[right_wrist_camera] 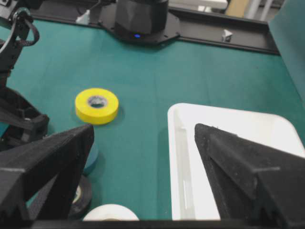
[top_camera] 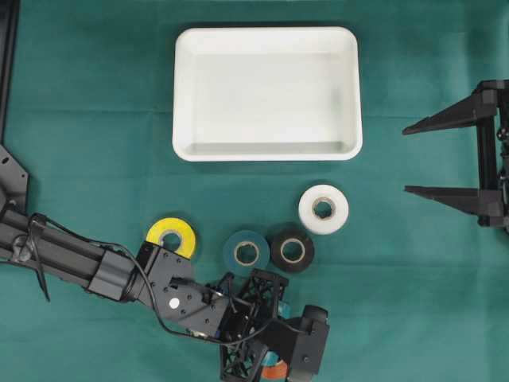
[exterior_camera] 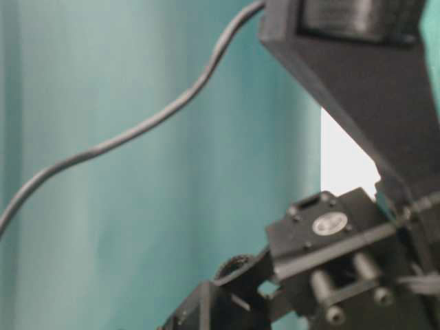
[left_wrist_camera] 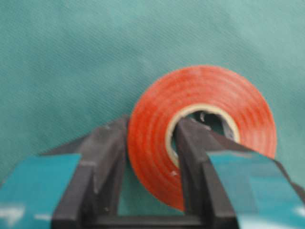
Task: Pick up the tape from a random location and place it into the white case.
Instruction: 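Close the left gripper on the orange-red tape roll's rim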
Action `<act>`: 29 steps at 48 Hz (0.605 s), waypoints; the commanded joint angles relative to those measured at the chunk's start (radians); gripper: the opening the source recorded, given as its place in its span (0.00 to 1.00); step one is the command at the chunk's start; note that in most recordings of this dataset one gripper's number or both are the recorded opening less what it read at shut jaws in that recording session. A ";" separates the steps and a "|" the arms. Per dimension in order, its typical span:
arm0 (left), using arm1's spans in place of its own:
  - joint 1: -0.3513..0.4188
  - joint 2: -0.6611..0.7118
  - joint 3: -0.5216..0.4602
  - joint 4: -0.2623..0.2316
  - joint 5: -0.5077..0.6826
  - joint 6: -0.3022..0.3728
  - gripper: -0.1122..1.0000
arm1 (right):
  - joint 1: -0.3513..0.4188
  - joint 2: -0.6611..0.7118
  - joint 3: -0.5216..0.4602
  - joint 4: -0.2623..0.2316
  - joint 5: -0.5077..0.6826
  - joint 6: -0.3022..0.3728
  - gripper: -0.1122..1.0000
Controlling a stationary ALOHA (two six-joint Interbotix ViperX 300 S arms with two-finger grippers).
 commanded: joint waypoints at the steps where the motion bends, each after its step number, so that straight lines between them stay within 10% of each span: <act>1: -0.011 -0.041 -0.014 -0.002 0.000 -0.002 0.32 | -0.002 0.005 -0.020 0.000 -0.003 -0.002 0.92; 29: -0.026 -0.137 -0.058 -0.003 0.115 -0.006 0.32 | -0.002 0.005 -0.020 -0.002 -0.003 -0.002 0.92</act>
